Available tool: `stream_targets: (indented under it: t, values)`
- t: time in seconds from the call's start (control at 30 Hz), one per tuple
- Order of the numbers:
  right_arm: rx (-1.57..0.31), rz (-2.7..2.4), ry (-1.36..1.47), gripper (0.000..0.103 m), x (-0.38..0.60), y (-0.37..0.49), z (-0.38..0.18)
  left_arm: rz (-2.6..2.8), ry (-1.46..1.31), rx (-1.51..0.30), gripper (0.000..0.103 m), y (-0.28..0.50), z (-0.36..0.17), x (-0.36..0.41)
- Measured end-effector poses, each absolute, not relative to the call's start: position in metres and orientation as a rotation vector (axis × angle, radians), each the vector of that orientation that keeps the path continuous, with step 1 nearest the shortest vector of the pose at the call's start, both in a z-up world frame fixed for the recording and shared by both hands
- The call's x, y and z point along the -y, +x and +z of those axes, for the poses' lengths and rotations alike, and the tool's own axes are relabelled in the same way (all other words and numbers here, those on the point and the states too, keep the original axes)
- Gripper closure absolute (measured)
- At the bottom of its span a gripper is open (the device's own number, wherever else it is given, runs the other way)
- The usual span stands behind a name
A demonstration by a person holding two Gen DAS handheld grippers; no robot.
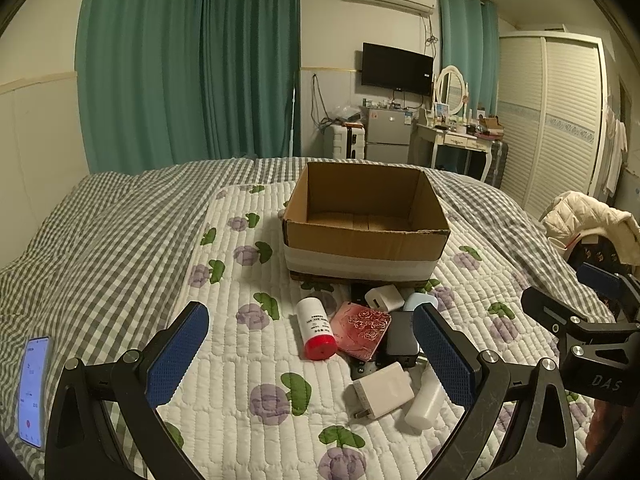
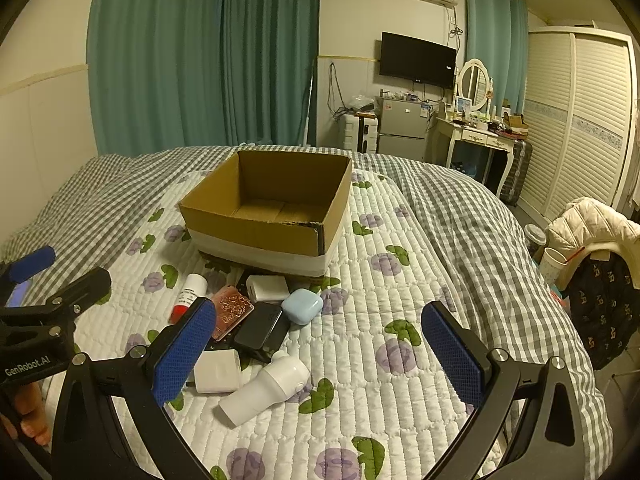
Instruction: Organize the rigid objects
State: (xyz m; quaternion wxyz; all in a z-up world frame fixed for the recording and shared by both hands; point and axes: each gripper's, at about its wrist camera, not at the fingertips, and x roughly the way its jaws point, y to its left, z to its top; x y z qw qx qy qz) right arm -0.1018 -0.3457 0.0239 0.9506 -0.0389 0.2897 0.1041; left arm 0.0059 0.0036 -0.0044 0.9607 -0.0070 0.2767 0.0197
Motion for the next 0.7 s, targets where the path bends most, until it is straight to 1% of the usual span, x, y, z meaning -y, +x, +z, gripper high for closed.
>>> stream_targets:
  t: [0.7]
  values:
    - [-0.611, 0.223, -0.077, 0.0, 0.3437, -0.0994, 0.0216, 0.042, -0.011, -0.563, 0.0, 0.0068, -0.0085, -0.0039]
